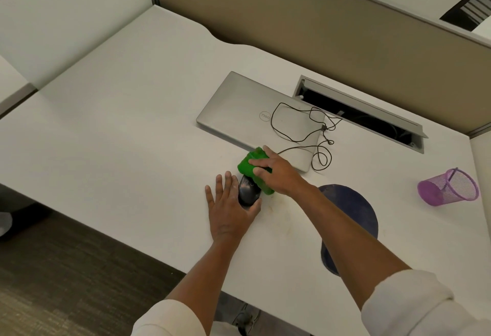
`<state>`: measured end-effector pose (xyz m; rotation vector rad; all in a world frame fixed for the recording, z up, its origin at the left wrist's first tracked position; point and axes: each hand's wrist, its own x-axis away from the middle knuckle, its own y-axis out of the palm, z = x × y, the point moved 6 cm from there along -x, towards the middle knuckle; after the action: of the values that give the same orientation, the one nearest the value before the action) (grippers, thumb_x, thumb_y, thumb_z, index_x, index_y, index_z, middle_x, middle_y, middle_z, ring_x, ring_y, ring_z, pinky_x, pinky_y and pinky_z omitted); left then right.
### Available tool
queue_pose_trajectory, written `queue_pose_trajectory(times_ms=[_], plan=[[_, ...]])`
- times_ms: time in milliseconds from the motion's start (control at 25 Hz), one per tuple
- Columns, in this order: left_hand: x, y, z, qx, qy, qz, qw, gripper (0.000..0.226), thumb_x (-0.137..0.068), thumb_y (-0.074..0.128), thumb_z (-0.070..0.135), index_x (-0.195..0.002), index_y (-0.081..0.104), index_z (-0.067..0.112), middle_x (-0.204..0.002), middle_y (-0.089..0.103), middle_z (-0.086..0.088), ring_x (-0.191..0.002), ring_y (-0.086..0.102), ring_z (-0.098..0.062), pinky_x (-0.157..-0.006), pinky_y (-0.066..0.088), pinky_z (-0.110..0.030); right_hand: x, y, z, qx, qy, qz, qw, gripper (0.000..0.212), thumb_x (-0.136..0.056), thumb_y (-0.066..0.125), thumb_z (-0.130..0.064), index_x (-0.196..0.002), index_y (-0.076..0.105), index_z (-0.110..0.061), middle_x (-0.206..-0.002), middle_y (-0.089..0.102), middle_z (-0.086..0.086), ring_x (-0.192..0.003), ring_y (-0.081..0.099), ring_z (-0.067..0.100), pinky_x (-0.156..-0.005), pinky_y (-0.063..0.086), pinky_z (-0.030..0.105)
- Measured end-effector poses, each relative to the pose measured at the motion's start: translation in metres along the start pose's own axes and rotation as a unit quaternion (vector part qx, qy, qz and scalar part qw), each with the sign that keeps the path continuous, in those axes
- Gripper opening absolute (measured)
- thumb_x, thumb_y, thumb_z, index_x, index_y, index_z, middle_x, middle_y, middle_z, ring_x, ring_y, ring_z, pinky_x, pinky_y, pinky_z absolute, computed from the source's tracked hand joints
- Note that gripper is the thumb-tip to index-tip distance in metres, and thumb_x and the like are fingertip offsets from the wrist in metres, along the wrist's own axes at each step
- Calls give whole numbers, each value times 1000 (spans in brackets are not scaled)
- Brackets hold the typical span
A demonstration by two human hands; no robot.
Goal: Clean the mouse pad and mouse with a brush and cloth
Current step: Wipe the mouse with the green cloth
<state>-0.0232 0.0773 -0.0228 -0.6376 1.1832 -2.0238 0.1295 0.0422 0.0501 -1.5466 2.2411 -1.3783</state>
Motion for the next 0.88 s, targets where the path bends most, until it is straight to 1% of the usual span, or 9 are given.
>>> queue_pose_trajectory(times_ms=[80,160,240,320,440,520,600,720,880], plan=[[0,0,1,-2,1,0,1000,98,-86,25,81,-161,24,19,-170,14,0,-158,-2,-19,-127,-9,-47,2,4,-2,11,8,-6,1000,50,-90,67,-28,-139,55,-34,-165,14,1,-149,20,21,-117,18,29],[0,0,3,-2,2,6,1000,97,-86,26,80,-161,26,18,-170,16,-1,-158,0,-19,-127,-9,-47,5,7,-5,23,0,28,999,54,-84,72,-24,-136,58,-32,-161,24,2,-145,29,22,-115,20,25],[1,-2,3,4,-2,8,1000,97,-85,28,79,-160,27,17,-170,18,-1,-158,1,-19,-127,-8,-47,11,12,-6,25,-18,64,997,51,-80,73,-19,-129,63,-30,-152,36,1,-136,40,23,-114,27,26],[1,-4,4,5,-6,2,1000,98,-84,26,78,-161,25,17,-170,17,0,-158,0,-18,-126,-11,-46,21,19,-5,47,-41,63,996,48,-78,72,-17,-123,66,-32,-145,41,-1,-126,47,25,-112,35,31],[1,-4,4,4,-9,-3,1000,99,-83,26,79,-161,26,17,-170,15,1,-158,-1,-17,-126,-11,-46,36,15,-3,69,-70,53,994,45,-75,72,-15,-118,70,-29,-136,48,0,-118,52,22,-99,36,22],[0,-4,3,7,-13,-3,1000,97,-85,32,80,-160,27,18,-170,15,2,-158,-2,-17,-127,-9,-47,32,-8,-6,51,-64,110,991,47,-74,71,-12,-118,69,-26,-132,50,1,-114,52,19,-94,36,21],[0,-2,1,3,-15,-15,1000,95,-87,33,80,-161,24,20,-171,12,3,-158,-4,-16,-126,-11,-47,17,-27,-8,52,-32,165,984,52,-74,71,-14,-123,64,-26,-131,49,2,-111,53,22,-94,41,27],[0,-2,1,3,-15,-16,1000,95,-87,34,80,-161,25,21,-171,11,4,-158,-5,-16,-126,-10,-48,-7,-15,-13,95,-4,127,987,54,-76,70,-20,-128,60,-26,-131,46,5,-113,53,31,-97,45,35],[-2,-2,1,2,-14,-19,1000,94,-87,35,80,-161,23,22,-171,11,4,-158,-6,-16,-126,-10,-48,-7,14,-21,134,-11,78,988,43,-85,64,-21,-128,63,-23,-133,45,6,-118,45,32,-99,43,36]])
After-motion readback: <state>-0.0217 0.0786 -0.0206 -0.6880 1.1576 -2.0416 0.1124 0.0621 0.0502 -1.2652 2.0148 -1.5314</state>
